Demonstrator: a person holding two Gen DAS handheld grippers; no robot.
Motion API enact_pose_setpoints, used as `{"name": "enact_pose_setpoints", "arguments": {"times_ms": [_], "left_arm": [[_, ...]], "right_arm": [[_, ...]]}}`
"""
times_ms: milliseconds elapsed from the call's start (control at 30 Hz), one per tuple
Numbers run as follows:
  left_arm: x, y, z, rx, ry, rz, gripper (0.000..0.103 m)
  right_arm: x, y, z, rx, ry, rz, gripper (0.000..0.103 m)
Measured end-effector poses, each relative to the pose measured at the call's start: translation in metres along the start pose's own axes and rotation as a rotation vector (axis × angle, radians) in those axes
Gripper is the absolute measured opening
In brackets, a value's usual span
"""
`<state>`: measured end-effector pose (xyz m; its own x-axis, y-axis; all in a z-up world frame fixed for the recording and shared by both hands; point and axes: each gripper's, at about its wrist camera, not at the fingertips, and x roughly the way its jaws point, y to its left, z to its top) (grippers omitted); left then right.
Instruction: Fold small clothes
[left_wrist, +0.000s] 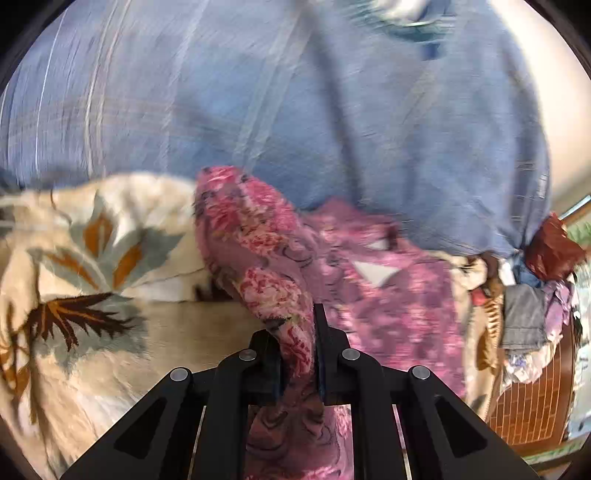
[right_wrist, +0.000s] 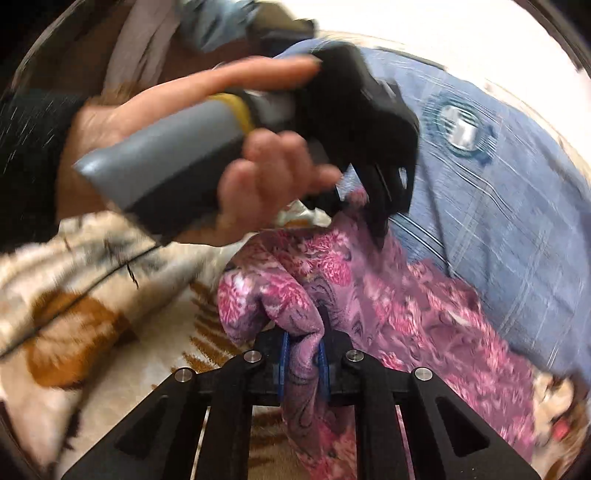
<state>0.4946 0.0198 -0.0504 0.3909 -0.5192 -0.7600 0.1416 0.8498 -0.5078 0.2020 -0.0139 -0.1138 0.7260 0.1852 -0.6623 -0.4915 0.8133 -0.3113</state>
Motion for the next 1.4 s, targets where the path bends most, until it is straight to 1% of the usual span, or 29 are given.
{"name": "enact_pose_setpoints", "arguments": {"times_ms": [67,133,200,333,433,467,600,667,733,833,867,933,967,1000,1033,1067,1100,1133,1167,1200,1267,1300,1333,1400], "left_arm": [[-0.007,-0.027,-0.004,0.036,-0.016,0.001,0.011],[-0.007,-0.062,-0.009,0.08,-0.023,0.002,0.011],[-0.006,-0.094,-0.016,0.122,-0.022,0.009,0.011],[0.013,-0.143,-0.014,0.17,0.003,0.017,0.011],[0.046,-0.176,-0.009,0.181,0.036,0.035,0.011],[0.059,-0.184,-0.008,0.181,0.048,0.042,0.011],[0.113,-0.206,-0.002,0.174,0.114,0.08,0.011],[0.149,-0.218,0.0,0.178,0.148,0.115,0.011],[0.183,-0.228,0.001,0.19,0.178,0.176,0.013],[0.226,-0.235,-0.001,0.182,0.226,0.248,0.018],[0.235,-0.236,-0.002,0.177,0.239,0.259,0.021],[0.25,-0.24,-0.002,0.177,0.257,0.279,0.031],[0.252,-0.244,-0.002,0.183,0.256,0.285,0.035],[0.254,-0.25,-0.001,0.2,0.262,0.292,0.037],[0.253,-0.254,0.0,0.213,0.269,0.287,0.041],[0.25,-0.257,0.001,0.224,0.278,0.276,0.041],[0.242,-0.261,0.001,0.236,0.281,0.255,0.041],[0.231,-0.263,0.005,0.243,0.262,0.228,0.041],[0.223,-0.262,0.007,0.242,0.245,0.216,0.042],[0.209,-0.258,0.013,0.23,0.211,0.2,0.044],[0.193,-0.249,0.021,0.192,0.178,0.181,0.051],[0.188,-0.242,0.025,0.159,0.176,0.169,0.051],[0.186,-0.24,0.025,0.146,0.186,0.169,0.051],[0.192,-0.24,0.024,0.149,0.225,0.18,0.051]], "right_arm": [[-0.016,-0.018,-0.001,0.087,-0.015,0.02,0.013],[-0.03,-0.036,-0.005,0.162,-0.026,0.036,0.013],[-0.046,-0.065,-0.014,0.268,-0.042,0.06,0.013],[-0.067,-0.113,-0.037,0.419,-0.063,0.087,0.013],[-0.079,-0.152,-0.061,0.535,-0.071,0.116,0.013],[-0.078,-0.165,-0.068,0.564,-0.07,0.127,0.013],[-0.081,-0.205,-0.103,0.674,-0.068,0.133,0.013],[-0.079,-0.218,-0.118,0.714,-0.063,0.128,0.013],[-0.075,-0.23,-0.133,0.759,-0.038,0.139,0.017],[-0.063,-0.251,-0.157,0.869,0.014,0.191,0.018],[-0.059,-0.258,-0.165,0.911,0.035,0.209,0.022],[-0.053,-0.27,-0.178,0.979,0.073,0.228,0.039],[-0.052,-0.275,-0.184,1.007,0.082,0.235,0.04],[-0.052,-0.279,-0.187,1.021,0.08,0.253,0.041],[-0.052,-0.281,-0.187,1.026,0.081,0.265,0.044],[-0.054,-0.283,-0.187,1.021,0.081,0.262,0.047],[-0.055,-0.283,-0.186,1.013,0.08,0.262,0.052],[-0.057,-0.284,-0.185,1.004,0.078,0.262,0.057],[-0.06,-0.284,-0.183,0.999,0.072,0.257,0.059],[-0.062,-0.285,-0.183,0.999,0.064,0.254,0.064],[-0.067,-0.289,-0.182,1.015,0.039,0.252,0.072],[-0.068,-0.29,-0.182,1.024,0.03,0.255,0.074],[-0.068,-0.293,-0.183,1.034,0.02,0.257,0.075],[-0.065,-0.295,-0.183,1.053,0.009,0.264,0.075]]}}
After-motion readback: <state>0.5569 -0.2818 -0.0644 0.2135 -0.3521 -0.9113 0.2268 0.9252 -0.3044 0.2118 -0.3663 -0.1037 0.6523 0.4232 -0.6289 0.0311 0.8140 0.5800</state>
